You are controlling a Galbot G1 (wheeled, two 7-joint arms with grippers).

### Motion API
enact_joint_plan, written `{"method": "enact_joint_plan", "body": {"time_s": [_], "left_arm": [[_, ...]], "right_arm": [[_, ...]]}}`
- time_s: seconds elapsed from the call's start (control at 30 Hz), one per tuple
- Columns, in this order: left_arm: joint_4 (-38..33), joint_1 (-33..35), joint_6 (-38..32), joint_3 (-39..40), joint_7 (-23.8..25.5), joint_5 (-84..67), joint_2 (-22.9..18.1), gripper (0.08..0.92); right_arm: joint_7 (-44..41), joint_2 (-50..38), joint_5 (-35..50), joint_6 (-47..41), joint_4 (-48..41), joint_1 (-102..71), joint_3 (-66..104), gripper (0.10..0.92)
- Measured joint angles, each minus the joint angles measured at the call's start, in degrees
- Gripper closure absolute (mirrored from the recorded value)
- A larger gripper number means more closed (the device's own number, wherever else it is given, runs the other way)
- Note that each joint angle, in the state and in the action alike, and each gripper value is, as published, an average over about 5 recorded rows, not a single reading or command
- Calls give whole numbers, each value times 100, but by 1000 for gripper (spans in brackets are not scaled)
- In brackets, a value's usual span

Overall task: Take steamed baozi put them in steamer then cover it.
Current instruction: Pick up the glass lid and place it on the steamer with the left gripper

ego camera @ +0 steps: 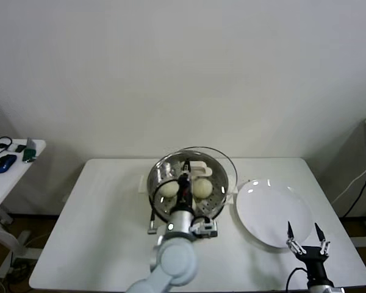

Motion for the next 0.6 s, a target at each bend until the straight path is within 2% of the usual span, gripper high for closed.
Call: {"method": "enact_joint_plan", "body": {"time_s": [0.6], "left_arm": [[566, -100, 1, -52, 22, 374, -96, 858]], "right_arm": [[-2, -13, 46, 60, -62, -1, 17, 203]]}}
